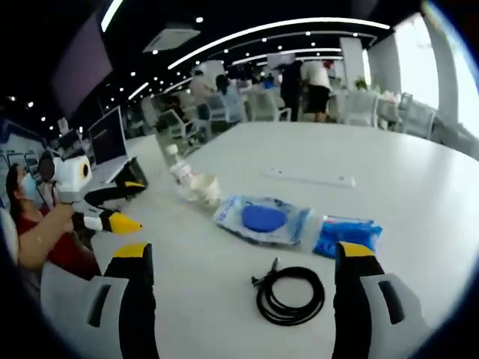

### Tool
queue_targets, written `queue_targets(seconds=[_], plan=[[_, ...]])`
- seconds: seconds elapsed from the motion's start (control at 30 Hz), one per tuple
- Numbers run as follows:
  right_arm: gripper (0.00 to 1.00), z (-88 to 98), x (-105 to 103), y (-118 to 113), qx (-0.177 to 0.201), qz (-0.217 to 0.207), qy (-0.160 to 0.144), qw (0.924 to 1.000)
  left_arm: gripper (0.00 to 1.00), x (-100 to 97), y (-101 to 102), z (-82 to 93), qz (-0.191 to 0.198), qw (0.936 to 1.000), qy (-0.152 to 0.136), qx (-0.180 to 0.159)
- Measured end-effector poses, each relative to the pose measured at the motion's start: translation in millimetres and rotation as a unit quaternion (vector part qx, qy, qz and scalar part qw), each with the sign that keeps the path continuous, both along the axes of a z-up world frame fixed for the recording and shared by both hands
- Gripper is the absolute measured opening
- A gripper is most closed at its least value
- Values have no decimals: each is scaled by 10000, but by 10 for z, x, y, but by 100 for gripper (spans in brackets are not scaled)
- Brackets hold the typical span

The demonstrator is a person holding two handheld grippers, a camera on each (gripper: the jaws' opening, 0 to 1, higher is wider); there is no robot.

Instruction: Arrange the tabletop items into an orderly group along one side of the table until the central work area is clear of visible clutter.

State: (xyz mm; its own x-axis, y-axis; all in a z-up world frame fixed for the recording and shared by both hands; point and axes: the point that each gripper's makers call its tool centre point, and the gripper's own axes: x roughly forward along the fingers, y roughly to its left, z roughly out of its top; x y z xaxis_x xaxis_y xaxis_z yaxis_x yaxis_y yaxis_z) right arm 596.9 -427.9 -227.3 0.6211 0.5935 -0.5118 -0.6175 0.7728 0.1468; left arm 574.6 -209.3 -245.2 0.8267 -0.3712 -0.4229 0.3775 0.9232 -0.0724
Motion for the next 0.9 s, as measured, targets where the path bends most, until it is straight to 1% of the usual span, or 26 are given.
queue_targets(seconds=[0.07, 0.17, 0.2, 0.23, 0.3, 0.37, 0.47, 0.57, 0.67, 0.77, 0.83, 0.9], plan=[[99, 10, -103, -28, -81, 81, -34, 9999, 93, -74, 6, 51, 10, 10000, -50, -36], [99, 31, -228, -41, -125, 162, -62, 9998, 98, -160, 17, 84, -21, 10000, -88, -26], [99, 47, -262, -56, -160, 145, -118, 9997, 100, -194, 24, 92, -18, 10000, -89, -23], [99, 51, -280, -75, -204, 130, -161, 9996, 99, -226, 30, 98, -38, 10000, -81, -21], [99, 50, -337, -119, -298, 109, -136, 9994, 99, -296, 16, 141, -45, 9999, -124, -109], [99, 78, -376, -128, -237, 103, -180, 9995, 99, -349, 12, 151, -53, 9999, -84, -117], [99, 95, -504, -103, -143, 185, -126, 9996, 99, -418, 9, 181, -82, 9999, -130, -58], [99, 71, -604, -108, -250, 231, -120, 9993, 99, -481, 55, 185, -16, 9998, -179, 37], [99, 81, -665, -127, -224, 220, -166, 9994, 99, -510, 112, 171, 55, 9995, -285, 157], [99, 69, -733, -124, -198, 244, -135, 9994, 99, -551, 142, 149, 57, 9996, -244, 119], [99, 40, -787, -133, -248, 262, -143, 9992, 99, -586, 151, 151, 69, 9996, -252, 75], [99, 24, -795, -147, -278, 250, -155, 9992, 99, -601, 157, 153, 77, 9997, -248, 49]])
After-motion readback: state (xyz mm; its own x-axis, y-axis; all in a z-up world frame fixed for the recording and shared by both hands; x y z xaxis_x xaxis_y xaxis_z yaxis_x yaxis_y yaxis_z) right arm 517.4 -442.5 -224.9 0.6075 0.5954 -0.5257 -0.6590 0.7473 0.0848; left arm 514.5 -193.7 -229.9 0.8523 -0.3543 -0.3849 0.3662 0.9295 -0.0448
